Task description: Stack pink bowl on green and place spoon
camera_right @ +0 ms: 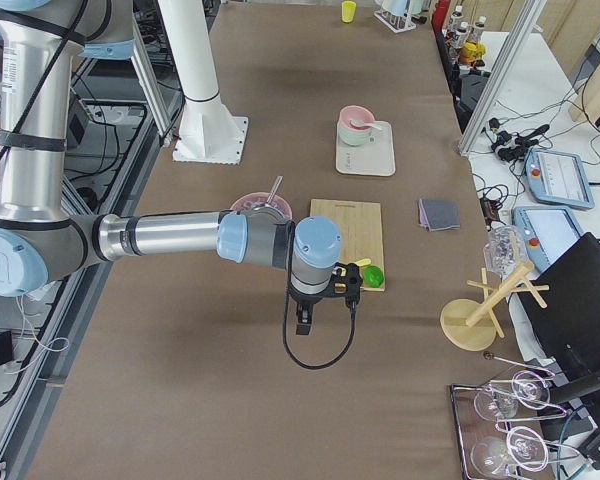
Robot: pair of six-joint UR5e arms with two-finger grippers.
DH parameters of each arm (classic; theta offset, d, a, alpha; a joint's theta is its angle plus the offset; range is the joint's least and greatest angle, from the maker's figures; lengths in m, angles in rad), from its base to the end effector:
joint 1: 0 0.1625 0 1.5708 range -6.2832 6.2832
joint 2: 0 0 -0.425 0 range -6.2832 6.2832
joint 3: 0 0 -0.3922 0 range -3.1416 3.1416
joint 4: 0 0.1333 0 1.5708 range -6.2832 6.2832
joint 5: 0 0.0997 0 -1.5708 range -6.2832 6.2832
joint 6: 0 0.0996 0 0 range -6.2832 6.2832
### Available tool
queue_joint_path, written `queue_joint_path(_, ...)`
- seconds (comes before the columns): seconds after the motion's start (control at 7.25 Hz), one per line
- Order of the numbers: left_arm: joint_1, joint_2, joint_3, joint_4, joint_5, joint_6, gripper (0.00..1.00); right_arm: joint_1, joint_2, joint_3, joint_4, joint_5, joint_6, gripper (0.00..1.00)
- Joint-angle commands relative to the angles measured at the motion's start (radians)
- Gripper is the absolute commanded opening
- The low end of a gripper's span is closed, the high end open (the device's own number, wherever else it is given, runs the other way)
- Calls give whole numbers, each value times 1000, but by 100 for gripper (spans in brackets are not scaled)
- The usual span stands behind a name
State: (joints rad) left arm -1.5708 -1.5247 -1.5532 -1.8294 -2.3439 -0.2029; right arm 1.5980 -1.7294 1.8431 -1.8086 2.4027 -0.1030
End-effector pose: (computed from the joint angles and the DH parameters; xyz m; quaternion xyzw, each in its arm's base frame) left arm -0.0637 -0.4834 0.6626 0.0517 0.3824 -0.0569 0.9208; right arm 0.0709 -0.4114 0.6166 -0.0304 -0.4061 -0.0096 0.9133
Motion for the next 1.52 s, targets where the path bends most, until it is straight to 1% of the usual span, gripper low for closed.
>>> queue_joint_path(0.0,0,-5,2,-1,-2,-1,98,3,-4,-5,0,1,9,100)
queue_joint_path(0.41,2,-9,15,-1,-2,-1,98,2,10,-10,0,1,12,100)
queue_joint_path(0.55,3,-9,15,-1,-2,0,98,2,34,-21,0,-2,14,100)
queue_joint_path(0.83,3,-11,16,-1,-2,0,98,2,132,-123,2,1,14,100)
queue_joint_path(0.97,3,-11,16,-1,0,0,98,2,149,-142,2,1,13,100)
queue_joint_path(1.38,3,-11,25,-1,0,2,98,2,154,-142,2,1,16,100)
